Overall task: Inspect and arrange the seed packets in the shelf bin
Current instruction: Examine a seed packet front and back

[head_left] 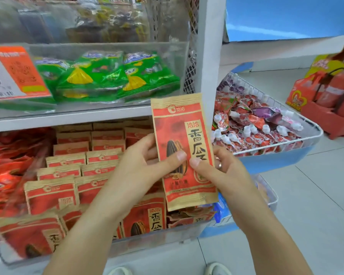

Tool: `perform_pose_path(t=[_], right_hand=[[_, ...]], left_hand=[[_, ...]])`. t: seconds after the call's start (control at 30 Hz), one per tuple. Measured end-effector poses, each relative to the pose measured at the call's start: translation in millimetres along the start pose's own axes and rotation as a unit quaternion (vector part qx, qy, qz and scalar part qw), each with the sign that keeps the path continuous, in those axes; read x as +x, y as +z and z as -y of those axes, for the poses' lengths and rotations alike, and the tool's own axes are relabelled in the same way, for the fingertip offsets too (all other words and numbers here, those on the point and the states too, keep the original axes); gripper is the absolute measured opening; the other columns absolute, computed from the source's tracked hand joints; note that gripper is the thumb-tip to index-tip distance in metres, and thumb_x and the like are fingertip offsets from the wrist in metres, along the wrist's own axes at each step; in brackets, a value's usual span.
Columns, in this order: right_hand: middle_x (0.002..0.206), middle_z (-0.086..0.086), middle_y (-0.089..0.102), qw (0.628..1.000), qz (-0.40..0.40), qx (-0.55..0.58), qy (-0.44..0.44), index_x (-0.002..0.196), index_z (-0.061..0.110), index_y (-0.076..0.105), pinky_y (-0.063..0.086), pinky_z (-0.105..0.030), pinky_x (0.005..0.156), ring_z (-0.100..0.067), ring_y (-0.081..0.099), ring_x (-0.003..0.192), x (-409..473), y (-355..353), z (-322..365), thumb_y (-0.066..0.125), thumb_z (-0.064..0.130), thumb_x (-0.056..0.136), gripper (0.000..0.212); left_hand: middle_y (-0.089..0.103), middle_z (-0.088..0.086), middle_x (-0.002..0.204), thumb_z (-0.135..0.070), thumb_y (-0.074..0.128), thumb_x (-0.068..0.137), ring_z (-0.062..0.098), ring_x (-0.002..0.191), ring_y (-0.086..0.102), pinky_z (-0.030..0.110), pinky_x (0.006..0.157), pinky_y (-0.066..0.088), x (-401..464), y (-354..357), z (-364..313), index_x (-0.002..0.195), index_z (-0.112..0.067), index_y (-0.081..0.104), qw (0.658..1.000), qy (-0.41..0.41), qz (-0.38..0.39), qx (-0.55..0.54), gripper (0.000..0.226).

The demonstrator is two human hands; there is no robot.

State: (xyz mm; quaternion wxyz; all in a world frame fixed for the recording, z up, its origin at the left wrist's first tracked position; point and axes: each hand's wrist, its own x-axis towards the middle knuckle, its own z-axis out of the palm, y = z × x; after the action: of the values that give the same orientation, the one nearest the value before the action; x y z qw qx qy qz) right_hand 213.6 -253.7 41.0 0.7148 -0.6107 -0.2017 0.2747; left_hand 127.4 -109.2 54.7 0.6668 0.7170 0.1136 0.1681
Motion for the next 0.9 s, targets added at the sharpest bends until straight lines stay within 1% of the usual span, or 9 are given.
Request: perform_pose_path(t=[0.07, 0.2, 0.23, 0.3, 0.43, 0.57, 0.73, 0.83, 0.9], right_hand=[[0.084, -0.004, 0.077, 1.000, 0.011, -0.009, 0.016, 0.111, 0.010, 0.060, 0.058, -0.025, 0.062, -0.017, 0.074, 0.073, 0, 4, 0, 0.070, 0.032, 0.063, 0.054], [0.082, -0.006, 0.076, 0.999, 0.018, -0.023, 0.012, 0.099, 0.014, 0.065, 0.055, -0.029, 0.060, -0.018, 0.073, 0.069, -3, 10, 4, 0.075, 0.042, 0.078, 0.036], [0.080, -0.006, 0.075, 1.000, 0.013, -0.021, 0.005, 0.095, 0.015, 0.067, 0.054, -0.027, 0.058, -0.017, 0.072, 0.067, -4, 10, 4, 0.072, 0.040, 0.077, 0.031], [0.078, -0.007, 0.074, 1.000, 0.001, -0.006, -0.013, 0.090, 0.016, 0.070, 0.053, -0.022, 0.056, -0.016, 0.070, 0.064, -5, 11, 6, 0.076, 0.035, 0.077, 0.023], [0.078, -0.007, 0.074, 0.998, -0.032, 0.024, -0.046, 0.090, 0.017, 0.073, 0.054, -0.023, 0.056, -0.016, 0.070, 0.064, -4, 17, 9, 0.063, 0.033, 0.074, 0.025], [0.078, -0.011, 0.074, 0.998, -0.035, 0.020, -0.055, 0.093, 0.012, 0.071, 0.055, -0.025, 0.057, -0.020, 0.071, 0.065, -3, 23, 7, 0.062, 0.030, 0.077, 0.026], [0.079, -0.005, 0.076, 0.998, -0.028, -0.003, -0.061, 0.100, 0.013, 0.071, 0.056, -0.023, 0.057, -0.017, 0.072, 0.066, -5, 23, 5, 0.060, 0.031, 0.077, 0.032], [0.081, -0.005, 0.076, 0.998, -0.034, 0.008, -0.061, 0.097, 0.014, 0.073, 0.054, -0.021, 0.056, -0.016, 0.072, 0.067, -6, 23, 6, 0.061, 0.035, 0.082, 0.028], [0.082, -0.006, 0.076, 0.997, -0.038, 0.017, -0.066, 0.091, 0.018, 0.076, 0.053, -0.021, 0.058, -0.016, 0.071, 0.068, -4, 24, 5, 0.066, 0.037, 0.087, 0.023]], left_hand=[[0.076, -0.006, 0.103, -0.026, 0.070, 0.074, 0.013, 0.093, 0.073, 0.022, 0.075, 0.058, -5, -6, 2, 0.117, -0.023, 0.065, 1.000, -0.005, 0.006, -0.008, 0.043], [0.077, 0.002, 0.100, -0.026, 0.069, 0.073, 0.020, 0.089, 0.074, 0.023, 0.070, 0.057, -14, -13, 4, 0.113, -0.020, 0.068, 0.998, -0.011, -0.014, -0.067, 0.040], [0.077, 0.004, 0.099, -0.025, 0.069, 0.073, 0.021, 0.089, 0.074, 0.024, 0.070, 0.057, -15, -13, 7, 0.113, -0.019, 0.069, 0.997, -0.014, -0.013, -0.076, 0.040], [0.077, 0.006, 0.098, -0.023, 0.068, 0.074, 0.022, 0.087, 0.075, 0.024, 0.069, 0.057, -17, -11, 8, 0.113, -0.016, 0.069, 0.997, -0.014, -0.003, -0.079, 0.040], [0.077, 0.003, 0.095, -0.020, 0.067, 0.074, 0.017, 0.084, 0.075, 0.021, 0.066, 0.056, -15, -7, 3, 0.111, -0.017, 0.069, 0.996, 0.008, 0.007, -0.083, 0.037], [0.077, -0.001, 0.099, -0.020, 0.065, 0.077, 0.016, 0.088, 0.074, 0.020, 0.069, 0.057, -13, -11, 3, 0.115, -0.020, 0.067, 0.997, 0.017, 0.008, -0.071, 0.038], [0.076, -0.005, 0.104, -0.025, 0.061, 0.081, 0.015, 0.093, 0.074, 0.022, 0.072, 0.057, -15, -16, 7, 0.125, -0.027, 0.059, 0.998, 0.029, 0.010, -0.056, 0.044], [0.075, -0.004, 0.107, -0.025, 0.057, 0.085, 0.015, 0.096, 0.073, 0.022, 0.073, 0.057, -15, -16, 6, 0.130, -0.028, 0.056, 0.997, 0.035, 0.012, -0.063, 0.045], [0.074, -0.002, 0.109, -0.025, 0.056, 0.087, 0.015, 0.098, 0.072, 0.023, 0.073, 0.057, -14, -14, 6, 0.136, -0.031, 0.049, 0.996, 0.027, -0.009, -0.087, 0.051]])
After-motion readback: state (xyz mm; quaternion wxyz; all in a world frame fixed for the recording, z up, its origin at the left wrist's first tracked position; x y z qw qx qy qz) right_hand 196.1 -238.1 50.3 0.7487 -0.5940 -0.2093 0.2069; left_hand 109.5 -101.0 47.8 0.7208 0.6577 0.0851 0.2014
